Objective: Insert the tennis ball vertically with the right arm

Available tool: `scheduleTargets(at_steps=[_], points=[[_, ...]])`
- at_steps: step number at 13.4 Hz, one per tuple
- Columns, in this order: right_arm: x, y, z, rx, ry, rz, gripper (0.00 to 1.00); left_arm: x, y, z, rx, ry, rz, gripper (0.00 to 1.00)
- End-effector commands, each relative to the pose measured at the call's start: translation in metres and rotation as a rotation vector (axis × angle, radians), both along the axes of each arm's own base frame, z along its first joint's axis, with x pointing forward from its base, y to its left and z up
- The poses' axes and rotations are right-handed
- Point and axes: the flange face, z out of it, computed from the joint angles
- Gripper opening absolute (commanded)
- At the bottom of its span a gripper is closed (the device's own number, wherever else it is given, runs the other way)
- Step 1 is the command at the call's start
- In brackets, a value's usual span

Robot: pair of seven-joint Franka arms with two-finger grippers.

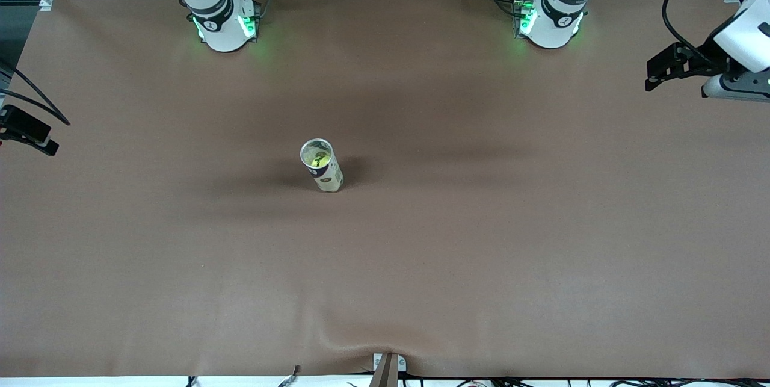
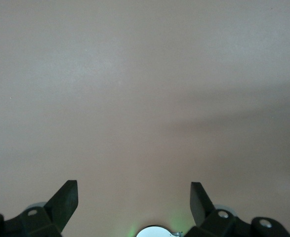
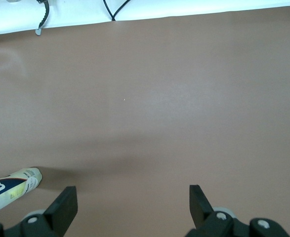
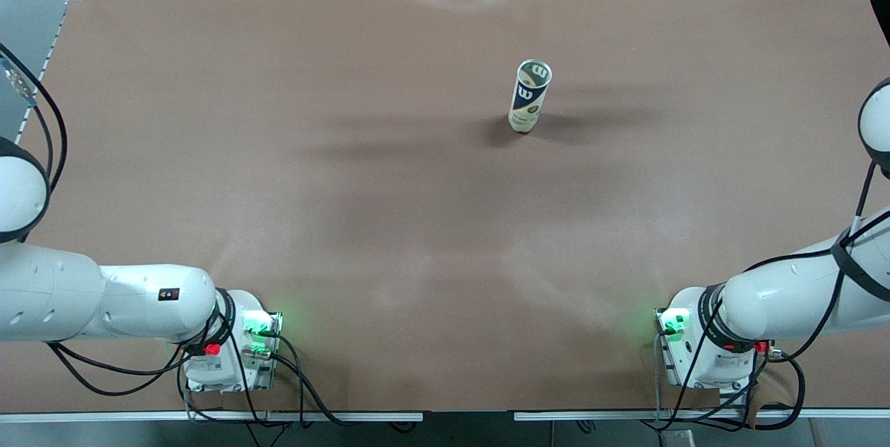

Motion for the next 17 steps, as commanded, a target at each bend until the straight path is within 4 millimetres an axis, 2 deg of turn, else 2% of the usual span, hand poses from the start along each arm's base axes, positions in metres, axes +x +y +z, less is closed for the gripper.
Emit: scheduleTargets(at_steps=[1, 17], points=[[-0.001, 0.002, 0.005, 0.011, -0.01, -0.011, 1.0, -0.012, 0.001, 0.006, -0.005, -0.003, -0.004, 1.0], [-0.001, 0.002, 0.004, 0.012, -0.009, -0.011, 1.0, -0.009, 0.01, 0.01, -0.003, -0.014, -0.001, 1.0]])
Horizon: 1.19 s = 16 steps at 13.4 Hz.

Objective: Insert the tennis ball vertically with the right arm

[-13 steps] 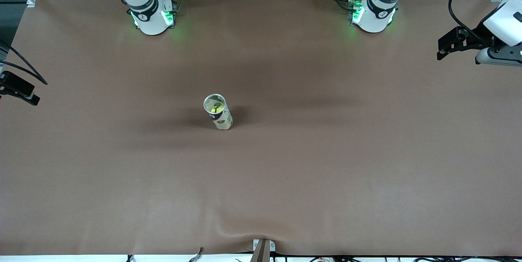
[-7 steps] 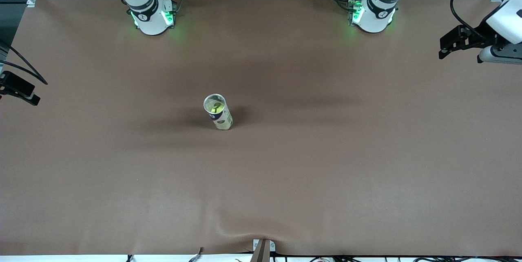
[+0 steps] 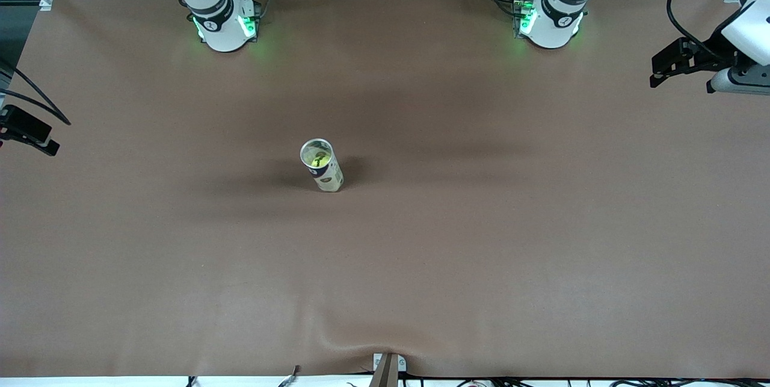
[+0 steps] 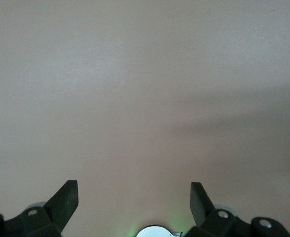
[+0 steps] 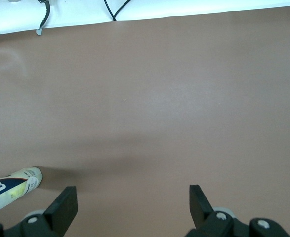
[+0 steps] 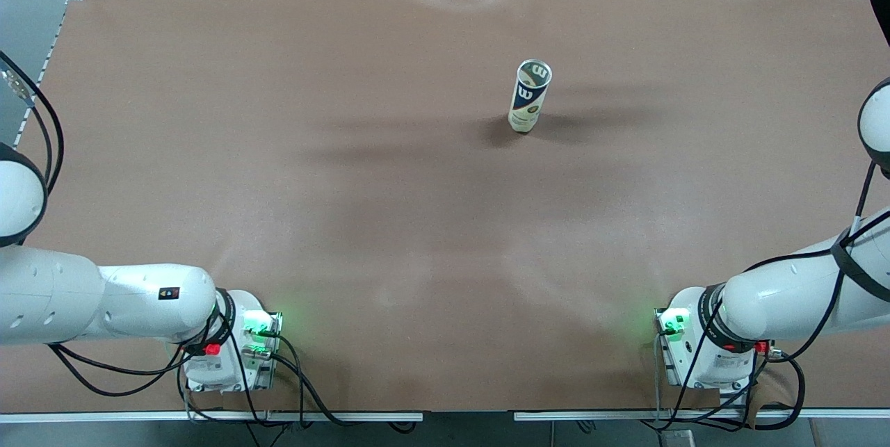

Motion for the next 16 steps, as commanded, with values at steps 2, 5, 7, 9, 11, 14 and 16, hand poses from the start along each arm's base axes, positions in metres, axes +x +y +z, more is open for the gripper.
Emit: scheduleTargets(at_steps=[2, 5, 7, 9, 11, 14, 16], points=[[-0.001, 0.001, 0.004, 0.011, -0.009, -0.013, 1.0, -0.006, 0.004, 0.006, -0.004, -0.008, -0.014, 1.0], [0.0, 0.002, 0.002, 0.011, -0.006, -0.011, 1.0, -0.003, 0.004, 0.009, -0.002, -0.016, -0.014, 1.0], [0.0, 0.004, 0.002, 0.011, -0.004, -0.008, 1.0, 0.001, 0.005, 0.01, -0.003, -0.02, -0.013, 1.0], [0.0, 0.004, 0.002, 0.014, -0.012, -0.008, 1.0, 0.006, 0.005, 0.011, -0.003, -0.022, -0.013, 1.0], [-0.001, 0.004, 0.002, 0.013, -0.01, -0.005, 1.0, 0.006, 0.005, 0.01, -0.003, -0.019, -0.014, 1.0], [-0.008, 0.006, -0.003, 0.02, 0.007, 0.001, 1.0, 0.006, 0.005, 0.009, -0.003, -0.016, -0.014, 1.0], [-0.013, 0.005, -0.003, 0.022, 0.008, 0.002, 1.0, 0.006, 0.005, 0.008, -0.003, -0.014, -0.014, 1.0]])
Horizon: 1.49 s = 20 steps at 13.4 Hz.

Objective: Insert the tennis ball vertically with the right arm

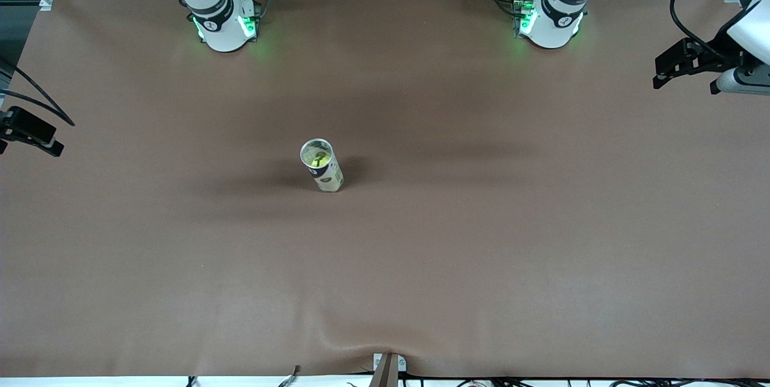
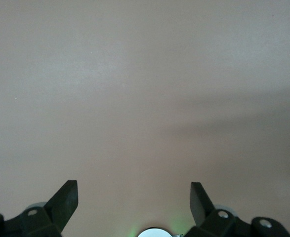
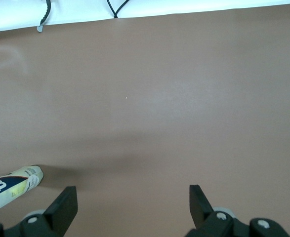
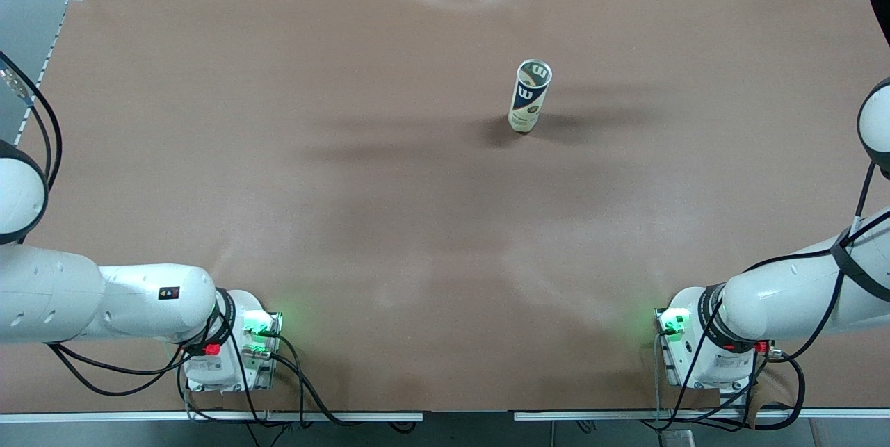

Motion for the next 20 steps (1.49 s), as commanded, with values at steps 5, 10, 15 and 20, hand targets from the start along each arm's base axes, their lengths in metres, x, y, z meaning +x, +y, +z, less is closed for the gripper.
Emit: scheduleTargets(at_steps=[5, 10, 15, 20], points=[[-0.04, -0.005, -0.004, 0.038, -0.072, -0.012, 1.0, 0.002, 0.003, 0.001, -0.001, 0.003, -0.018, 1.0], [-0.039, 0.002, -0.005, 0.031, -0.068, -0.001, 1.0, 0.004, 0.004, 0.004, 0.0, -0.001, -0.017, 1.0], [-0.036, 0.027, -0.007, 0.01, -0.066, -0.058, 1.0, 0.002, 0.004, 0.002, 0.0, 0.015, -0.017, 1.0], [-0.036, 0.027, -0.007, 0.003, -0.061, -0.044, 1.0, -0.004, -0.003, 0.002, 0.006, 0.05, 0.021, 1.0]])
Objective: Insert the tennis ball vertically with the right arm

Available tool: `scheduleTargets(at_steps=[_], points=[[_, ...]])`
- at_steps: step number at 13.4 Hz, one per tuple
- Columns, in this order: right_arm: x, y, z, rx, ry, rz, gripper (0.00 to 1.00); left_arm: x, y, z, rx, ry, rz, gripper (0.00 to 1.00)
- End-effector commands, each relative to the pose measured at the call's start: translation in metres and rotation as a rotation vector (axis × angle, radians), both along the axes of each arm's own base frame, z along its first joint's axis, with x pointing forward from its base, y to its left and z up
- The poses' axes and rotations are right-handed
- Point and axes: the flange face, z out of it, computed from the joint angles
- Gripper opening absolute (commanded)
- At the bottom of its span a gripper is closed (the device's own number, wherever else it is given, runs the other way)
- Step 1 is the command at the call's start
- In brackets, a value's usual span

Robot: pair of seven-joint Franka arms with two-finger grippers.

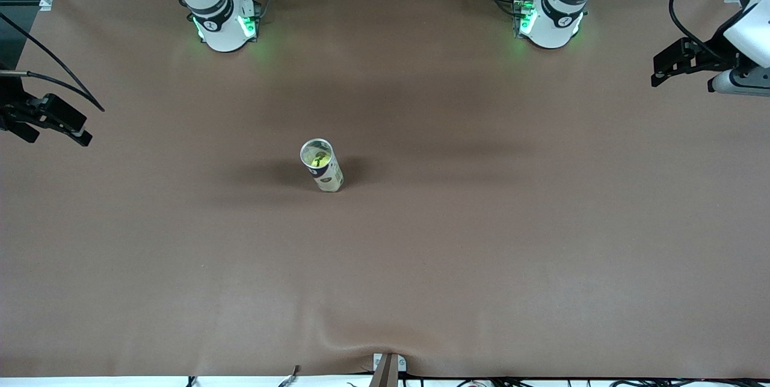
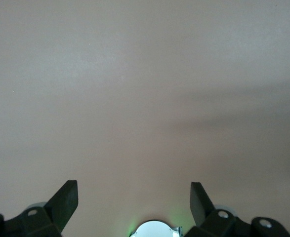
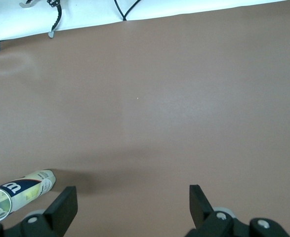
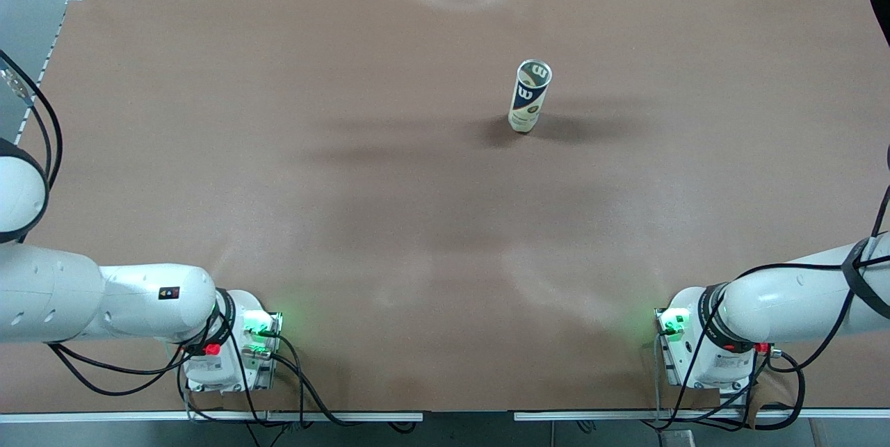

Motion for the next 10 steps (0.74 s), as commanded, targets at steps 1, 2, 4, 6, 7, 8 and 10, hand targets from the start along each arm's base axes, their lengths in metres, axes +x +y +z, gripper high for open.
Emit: scheduleTargets(at_steps=[1, 2, 4, 6, 7, 8, 10], points=[[-0.0066, -0.0027, 0.0019, -0.016, -0.005, -0.003, 1.0, -0.0023, -0.0039, 0.0071, 0.006, 0.009, 0.028, 1.0], [-0.0067, -0.0031, 0.0025, -0.02, -0.005, -0.003, 1.0, -0.0029, -0.0047, 0.0079, 0.006, 0.007, 0.033, 1.0], [-0.0073, -0.0032, 0.0019, -0.056, 0.001, 0.043, 1.0, -0.0035, -0.0047, 0.0085, 0.006, 0.007, 0.033, 1.0], [-0.0086, -0.0059, 0.0019, -0.059, 0.012, 0.058, 1.0, -0.0053, -0.007, 0.0074, 0.008, 0.021, 0.035, 1.0], [-0.0091, -0.0077, 0.0028, -0.057, 0.01, 0.045, 1.0, -0.0068, -0.0102, 0.0066, 0.01, 0.031, 0.029, 1.0], [-0.0091, -0.0095, 0.0043, -0.049, 0.007, 0.033, 1.0, -0.0069, -0.0102, 0.0064, 0.01, 0.033, 0.029, 1.0], [-0.009, -0.0125, 0.0051, -0.038, 0.004, 0.002, 1.0, -0.0069, -0.0102, 0.0064, 0.01, 0.033, 0.029, 1.0]])
